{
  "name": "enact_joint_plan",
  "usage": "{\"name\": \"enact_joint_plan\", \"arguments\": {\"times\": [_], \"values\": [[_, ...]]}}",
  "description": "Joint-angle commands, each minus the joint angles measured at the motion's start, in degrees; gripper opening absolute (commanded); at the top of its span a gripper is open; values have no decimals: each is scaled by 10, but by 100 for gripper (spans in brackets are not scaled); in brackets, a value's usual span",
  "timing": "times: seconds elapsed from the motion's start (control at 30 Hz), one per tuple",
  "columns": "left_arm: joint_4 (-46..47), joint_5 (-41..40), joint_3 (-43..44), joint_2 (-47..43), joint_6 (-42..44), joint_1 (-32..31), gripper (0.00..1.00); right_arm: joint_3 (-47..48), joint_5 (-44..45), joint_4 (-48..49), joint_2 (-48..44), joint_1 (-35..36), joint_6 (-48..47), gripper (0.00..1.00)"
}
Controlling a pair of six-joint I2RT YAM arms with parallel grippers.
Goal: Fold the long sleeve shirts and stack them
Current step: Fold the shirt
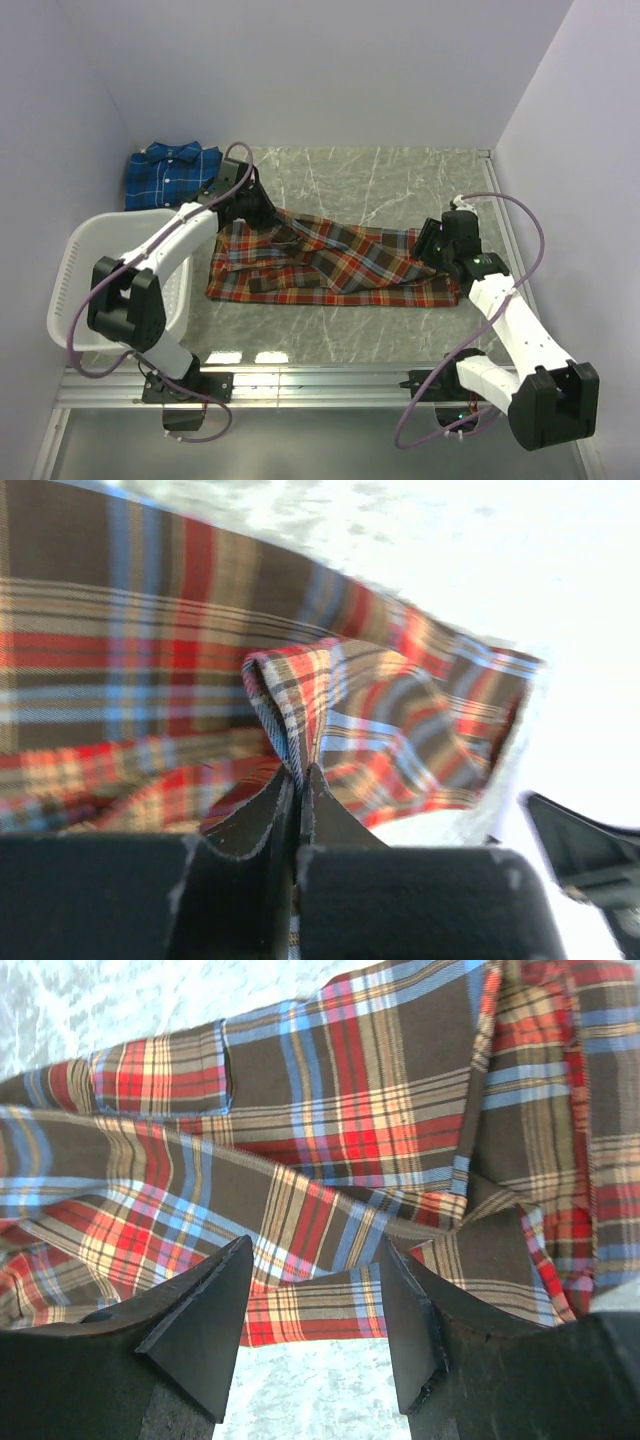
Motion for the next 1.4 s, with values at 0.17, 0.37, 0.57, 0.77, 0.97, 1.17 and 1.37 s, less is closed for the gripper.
{"name": "enact_joint_plan", "arguments": {"times": [0.17,0.37,0.57,0.77,0.97,1.17,1.37], "values": [[-36,-40,-1,-58,-43,-23,9,1,-134,53,31,3,-58,60],[-62,-89,8,-10,-6,-23,11,18,-128,52,63,99,-105,60],[-80,-154,9,25,23,-20,13,15,-103,54,92,112,-83,60],[-69,-216,4,49,45,-18,21,23,-32,40,96,112,-55,60],[-59,-253,32,77,82,-18,55,33,17,22,95,87,-25,60],[-69,-289,54,47,107,-16,77,27,30,16,81,41,1,60],[-74,-221,23,-33,117,-16,76,-9,-44,28,81,-54,34,60]]}}
